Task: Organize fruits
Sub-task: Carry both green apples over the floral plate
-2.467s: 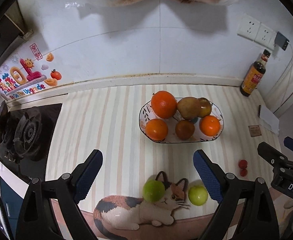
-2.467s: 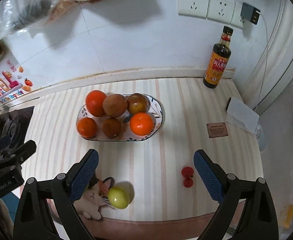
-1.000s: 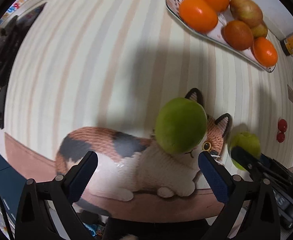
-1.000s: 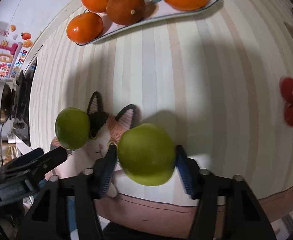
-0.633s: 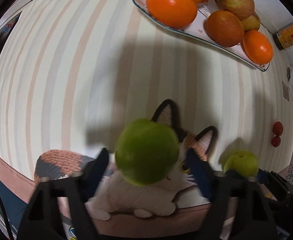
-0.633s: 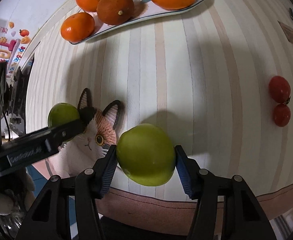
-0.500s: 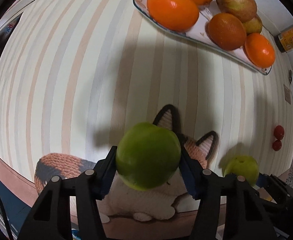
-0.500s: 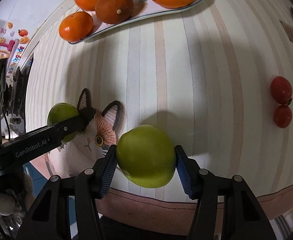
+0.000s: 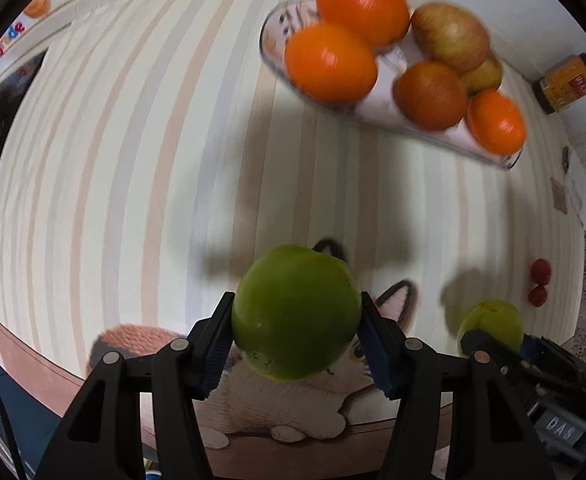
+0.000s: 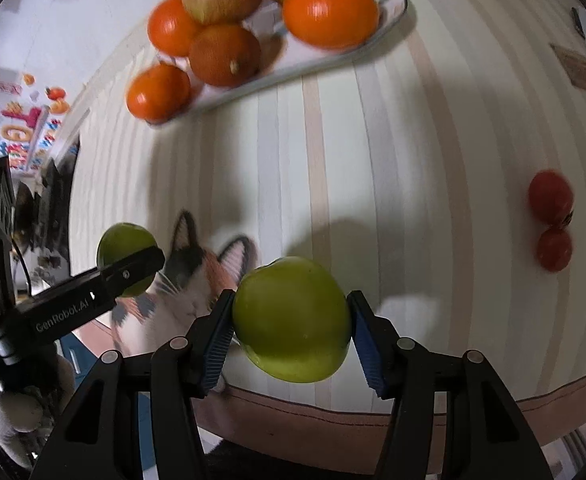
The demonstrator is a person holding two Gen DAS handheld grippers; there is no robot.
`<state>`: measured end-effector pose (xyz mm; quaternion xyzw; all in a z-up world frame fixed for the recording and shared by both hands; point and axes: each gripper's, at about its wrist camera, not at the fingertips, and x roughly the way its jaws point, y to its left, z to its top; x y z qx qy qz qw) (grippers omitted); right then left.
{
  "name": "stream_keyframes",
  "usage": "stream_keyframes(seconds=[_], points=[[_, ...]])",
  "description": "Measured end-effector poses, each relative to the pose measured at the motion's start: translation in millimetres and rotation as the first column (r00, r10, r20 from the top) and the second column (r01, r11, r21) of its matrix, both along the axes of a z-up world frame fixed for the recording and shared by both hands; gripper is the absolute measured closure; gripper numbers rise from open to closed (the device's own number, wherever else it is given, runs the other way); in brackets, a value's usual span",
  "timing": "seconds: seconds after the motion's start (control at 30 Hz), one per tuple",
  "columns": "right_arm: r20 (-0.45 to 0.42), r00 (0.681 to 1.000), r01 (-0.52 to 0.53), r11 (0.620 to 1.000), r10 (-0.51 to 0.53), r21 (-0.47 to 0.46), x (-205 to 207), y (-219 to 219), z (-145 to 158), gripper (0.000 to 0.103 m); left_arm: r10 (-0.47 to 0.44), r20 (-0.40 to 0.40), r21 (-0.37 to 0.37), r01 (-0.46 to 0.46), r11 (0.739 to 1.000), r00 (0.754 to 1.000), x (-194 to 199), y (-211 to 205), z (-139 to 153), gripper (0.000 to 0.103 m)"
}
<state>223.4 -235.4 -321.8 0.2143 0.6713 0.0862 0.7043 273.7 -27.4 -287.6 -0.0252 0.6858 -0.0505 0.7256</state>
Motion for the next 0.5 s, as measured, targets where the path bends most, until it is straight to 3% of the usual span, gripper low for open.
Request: stream_keyframes(seconds=[0.27, 0.5], points=[[0.111, 0.99, 0.087, 0.996, -0.089, 0.017, 55.0, -46.5, 50.7, 0.045, 0.021, 0.105, -0.06, -0.015, 0.998, 0.994, 61.0, 9.4, 63.0, 0.047], [0.164, 0.975, 0.158, 0.986, -0.147, -0.061, 139.0, -94.5, 64.4, 0.044, 0.026, 0.132, -0.038, -0.021, 0.999, 0.991, 138.1, 25.1, 67.9, 0.047]])
